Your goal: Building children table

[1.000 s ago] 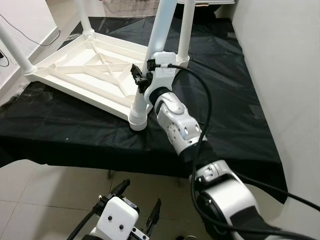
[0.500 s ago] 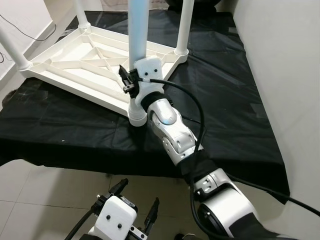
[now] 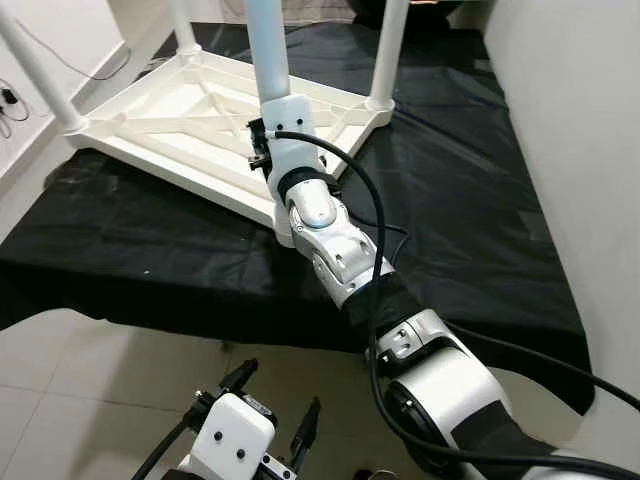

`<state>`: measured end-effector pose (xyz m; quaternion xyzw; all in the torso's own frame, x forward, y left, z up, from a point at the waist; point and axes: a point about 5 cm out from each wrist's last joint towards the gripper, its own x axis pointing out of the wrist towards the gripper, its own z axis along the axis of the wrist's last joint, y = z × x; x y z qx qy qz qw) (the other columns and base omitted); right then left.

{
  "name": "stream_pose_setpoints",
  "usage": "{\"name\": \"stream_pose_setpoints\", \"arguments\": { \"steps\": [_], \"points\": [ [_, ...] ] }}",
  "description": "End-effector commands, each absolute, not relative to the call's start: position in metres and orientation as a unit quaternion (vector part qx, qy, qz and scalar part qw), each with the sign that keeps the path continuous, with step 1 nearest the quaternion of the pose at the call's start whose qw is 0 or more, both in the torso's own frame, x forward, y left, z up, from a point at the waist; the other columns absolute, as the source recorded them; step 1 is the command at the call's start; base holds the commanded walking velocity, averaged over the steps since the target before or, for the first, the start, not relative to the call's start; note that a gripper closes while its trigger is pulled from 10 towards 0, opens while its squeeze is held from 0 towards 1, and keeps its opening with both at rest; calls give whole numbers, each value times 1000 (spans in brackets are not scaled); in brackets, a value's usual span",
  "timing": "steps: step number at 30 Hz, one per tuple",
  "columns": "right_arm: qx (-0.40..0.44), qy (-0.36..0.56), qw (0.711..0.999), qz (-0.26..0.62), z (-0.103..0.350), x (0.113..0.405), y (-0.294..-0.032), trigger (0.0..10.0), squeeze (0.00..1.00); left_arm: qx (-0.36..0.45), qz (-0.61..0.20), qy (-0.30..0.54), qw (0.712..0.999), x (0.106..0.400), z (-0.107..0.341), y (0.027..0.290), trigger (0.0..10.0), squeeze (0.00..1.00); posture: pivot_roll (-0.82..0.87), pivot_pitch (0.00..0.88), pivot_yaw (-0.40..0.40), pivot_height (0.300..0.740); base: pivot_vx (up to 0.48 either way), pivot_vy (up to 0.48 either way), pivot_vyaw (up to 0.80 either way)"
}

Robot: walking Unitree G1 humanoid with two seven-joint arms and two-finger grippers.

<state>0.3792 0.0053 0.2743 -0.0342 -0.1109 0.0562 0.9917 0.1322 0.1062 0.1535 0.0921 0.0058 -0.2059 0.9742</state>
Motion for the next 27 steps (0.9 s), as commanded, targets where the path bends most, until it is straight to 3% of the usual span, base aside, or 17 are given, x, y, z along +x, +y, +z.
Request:
{"name": "stream_pose_setpoints", "arguments": {
  "steps": [1,2,5,8,9,11,12,24,27],
  "points": [
    [-40,33,998,-47,213,386,-25,10000,0,99,-206,13,973,131,150,107,10000,0,73,230,-46,734,0,0,0],
    [-40,33,998,-47,213,386,-25,10000,0,99,-206,13,973,131,150,107,10000,0,73,230,-46,734,0,0,0],
    [13,47,986,-157,210,387,-40,10000,0,100,-204,11,974,133,150,108,10000,0,75,229,-49,734,0,0,0],
    [23,53,980,-191,209,388,-46,10000,0,101,-202,10,974,133,150,108,10000,0,83,229,-52,734,0,0,0],
    [44,64,966,-249,207,390,-57,10000,0,102,-201,9,974,134,151,109,10000,0,83,229,-52,734,0,0,0],
    [44,64,966,-249,207,390,-57,10000,0,102,-201,9,974,134,151,109,10000,0,83,229,-52,734,0,0,0],
    [27,53,951,-302,210,390,-65,10000,0,104,-200,8,974,134,151,110,10000,0,97,232,-54,734,0,0,0],
    [84,108,911,-390,200,383,-70,10000,0,108,-197,6,975,136,152,111,10000,0,104,234,-53,734,0,0,0],
    [93,85,889,-440,203,388,-100,10000,0,115,-190,-6,975,142,155,111,10000,0,123,226,-46,734,0,0,0]
  ]
}}
